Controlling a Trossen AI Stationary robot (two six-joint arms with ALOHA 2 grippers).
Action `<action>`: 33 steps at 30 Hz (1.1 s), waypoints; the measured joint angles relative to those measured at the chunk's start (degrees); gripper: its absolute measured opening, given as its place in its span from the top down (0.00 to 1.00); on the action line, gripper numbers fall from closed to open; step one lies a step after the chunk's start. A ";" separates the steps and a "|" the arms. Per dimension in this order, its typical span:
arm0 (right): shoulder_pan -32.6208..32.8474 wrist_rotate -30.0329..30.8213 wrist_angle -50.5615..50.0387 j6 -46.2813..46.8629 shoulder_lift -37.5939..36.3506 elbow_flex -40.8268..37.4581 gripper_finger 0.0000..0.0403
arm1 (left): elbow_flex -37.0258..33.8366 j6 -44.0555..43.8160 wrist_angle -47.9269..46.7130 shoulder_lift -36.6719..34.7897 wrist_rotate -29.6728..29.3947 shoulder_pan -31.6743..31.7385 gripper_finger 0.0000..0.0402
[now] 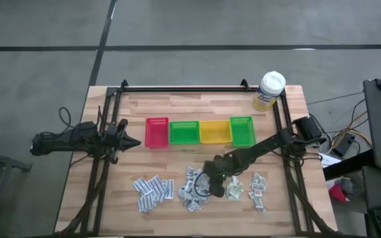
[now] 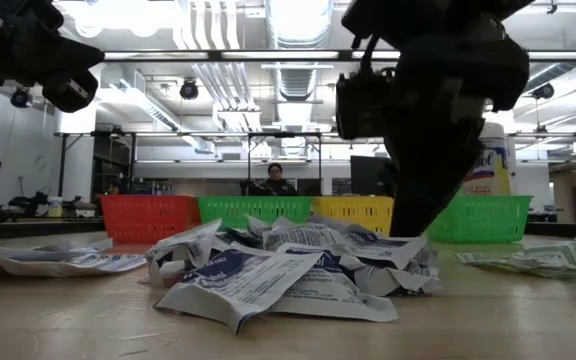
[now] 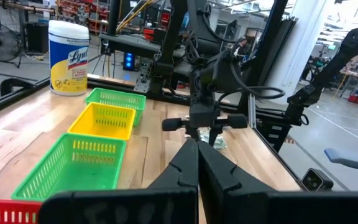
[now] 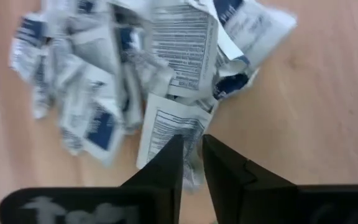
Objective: Pick & Place First Aid Supplies
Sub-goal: Put the blue alcohol pad into the right green bin
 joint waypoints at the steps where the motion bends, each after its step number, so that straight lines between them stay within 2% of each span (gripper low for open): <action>1: 0.01 -0.19 0.02 -0.09 0.00 0.44 0.88 | 0.00 0.00 0.00 0.00 0.01 0.00 1.00; 9: 0.01 -1.44 -6.88 -2.59 -0.02 3.75 0.97 | 0.00 0.00 -0.02 0.02 0.02 0.00 1.00; 21: -0.01 -0.96 -7.72 -3.01 -0.02 3.50 0.98 | 0.00 -0.02 0.00 0.02 0.02 0.00 1.00; 25: -0.01 -1.10 -7.65 -3.01 -0.02 3.44 0.94 | 0.00 0.00 -0.01 0.00 0.01 0.00 1.00; 33: 0.08 -1.48 -7.08 -2.99 -0.02 3.40 0.77 | 0.00 -0.01 -0.02 0.01 0.02 0.00 1.00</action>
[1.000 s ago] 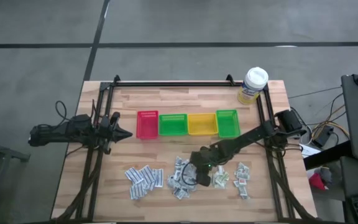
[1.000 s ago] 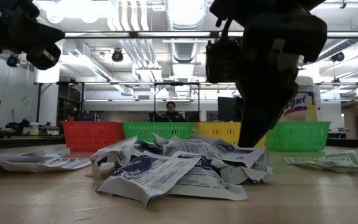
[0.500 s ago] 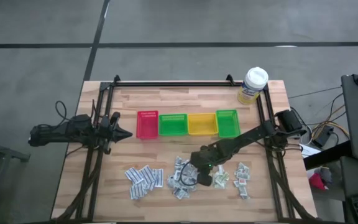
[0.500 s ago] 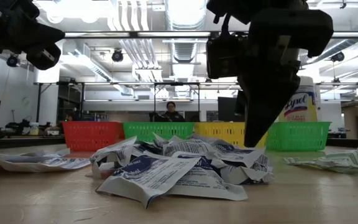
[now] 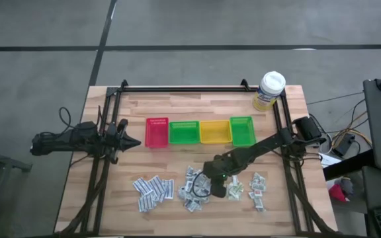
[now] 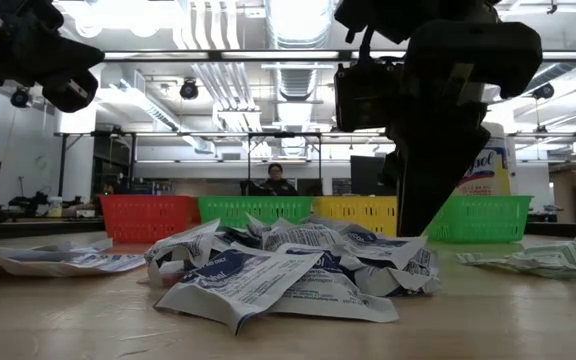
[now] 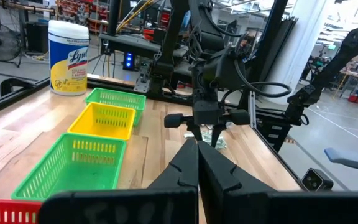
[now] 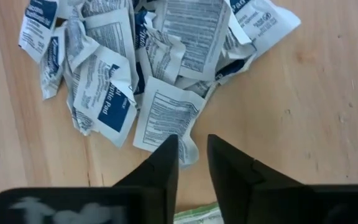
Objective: Pick & Place First Aid Supplies
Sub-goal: Put the blue alcohol pad into the right green bin
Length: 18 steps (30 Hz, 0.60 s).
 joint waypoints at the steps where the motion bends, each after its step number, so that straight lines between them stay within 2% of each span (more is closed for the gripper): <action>1: 0.10 -0.01 0.12 0.00 -0.02 0.00 0.75 | 0.00 0.01 0.00 0.01 0.00 0.00 1.00; 9: 1.14 -0.07 0.84 1.16 0.36 -0.02 0.67 | 0.00 0.01 0.00 0.01 0.00 0.00 1.00; 18: 1.29 0.41 1.87 1.15 3.77 0.15 0.67 | -0.02 0.01 -0.07 0.12 -0.02 -0.02 1.00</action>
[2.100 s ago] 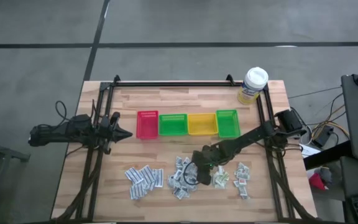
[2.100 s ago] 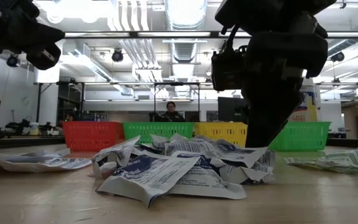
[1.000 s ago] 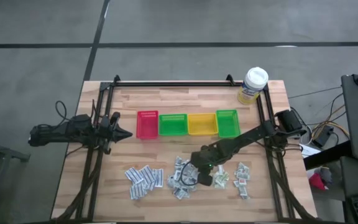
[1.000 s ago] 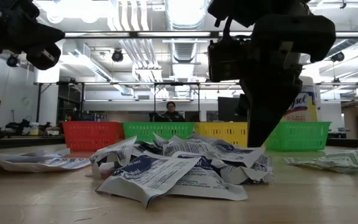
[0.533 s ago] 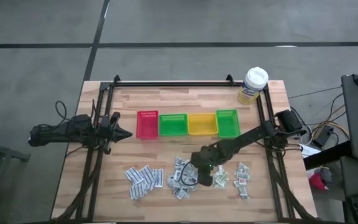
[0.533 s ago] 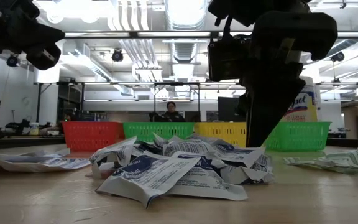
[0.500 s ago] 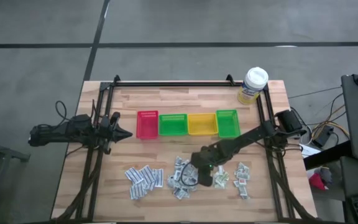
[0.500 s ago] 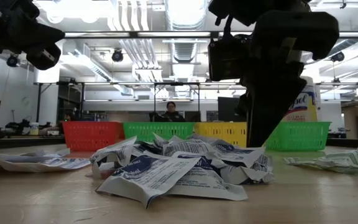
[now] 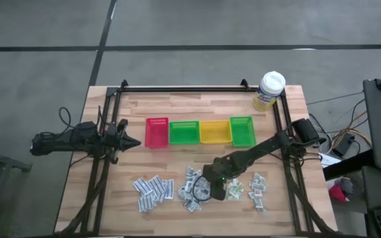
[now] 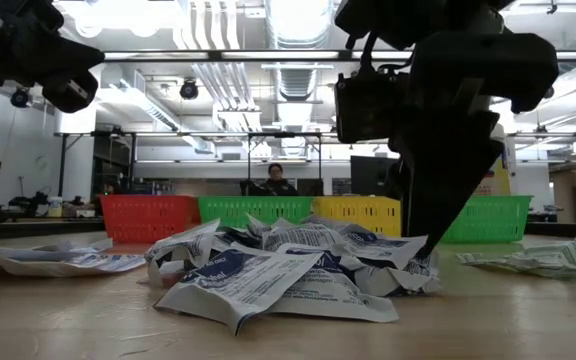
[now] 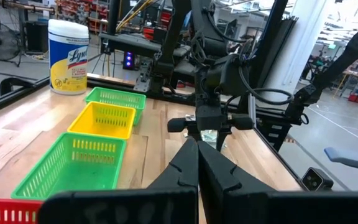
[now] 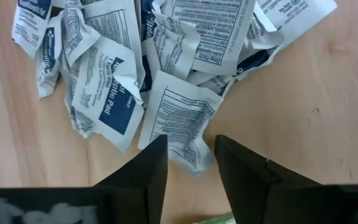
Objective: Pick & Place First Aid Supplies
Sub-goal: Put the blue alcohol pad into the right green bin
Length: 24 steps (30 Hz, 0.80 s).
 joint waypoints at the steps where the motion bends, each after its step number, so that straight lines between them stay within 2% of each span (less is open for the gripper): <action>1: 0.00 0.02 0.03 -0.03 0.39 0.00 0.68 | 0.00 0.00 -0.04 0.02 0.00 0.00 1.00; 18: -0.07 0.43 -1.23 -0.44 -0.30 -0.15 0.96 | 0.00 0.00 -0.68 0.02 0.00 0.01 1.00; 24: -0.03 0.30 -3.15 -0.76 -2.15 -0.31 0.98 | 0.00 0.00 -0.85 0.04 0.00 0.00 1.00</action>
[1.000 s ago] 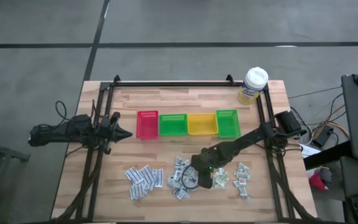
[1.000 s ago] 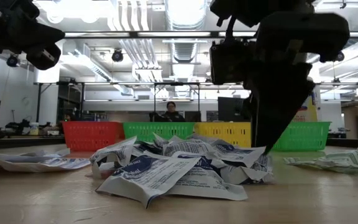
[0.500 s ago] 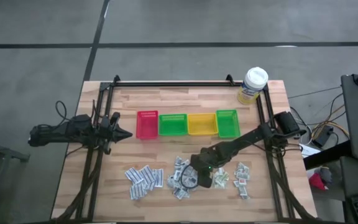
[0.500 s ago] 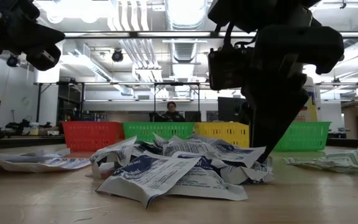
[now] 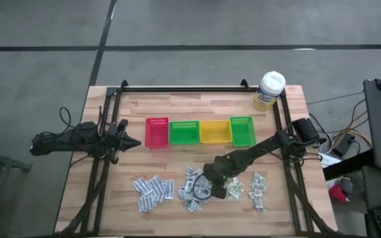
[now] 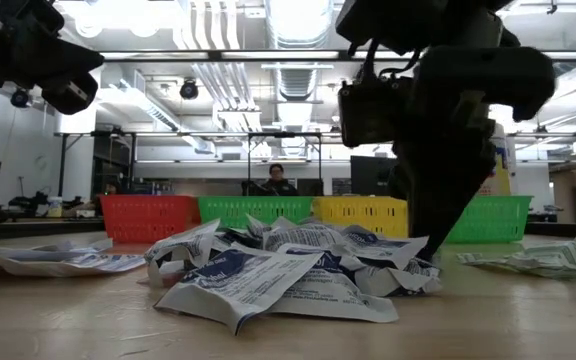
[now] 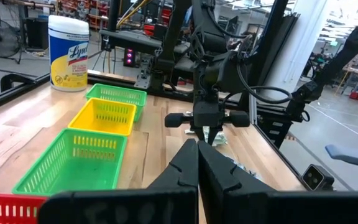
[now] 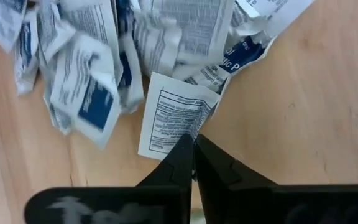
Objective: Pick & Place First Aid Supplies
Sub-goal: Put the blue alcohol pad into the right green bin
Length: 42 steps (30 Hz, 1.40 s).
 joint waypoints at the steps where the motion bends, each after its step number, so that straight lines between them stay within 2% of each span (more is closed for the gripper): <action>1: 0.06 -0.15 -0.80 -0.07 -0.60 -0.06 0.98 | 0.00 0.00 0.02 0.00 0.02 0.02 1.00; 11: 0.06 -1.79 -3.80 -1.95 -7.31 -0.01 0.98 | 0.00 0.00 -0.10 0.02 0.02 0.02 1.00; 20: -0.08 -0.28 -2.73 -14.77 -14.07 0.03 0.98 | 0.00 0.00 -0.16 0.02 0.01 0.02 1.00; 28: -0.12 24.86 -7.20 -17.15 -22.49 0.12 0.98 | 0.00 -0.02 -0.18 0.02 0.02 0.00 1.00; 34: -0.29 44.24 -20.74 -8.97 -28.04 0.12 0.98 | 0.00 0.00 -0.18 0.02 0.02 0.02 1.00; 37: -0.98 49.64 -28.02 -2.45 -29.88 0.12 0.98 | 0.00 0.00 -0.18 0.02 0.00 0.00 1.00; 42: -4.25 51.39 -38.79 8.28 -31.81 0.12 0.98 | 0.00 -0.02 -0.19 0.02 0.01 0.01 1.00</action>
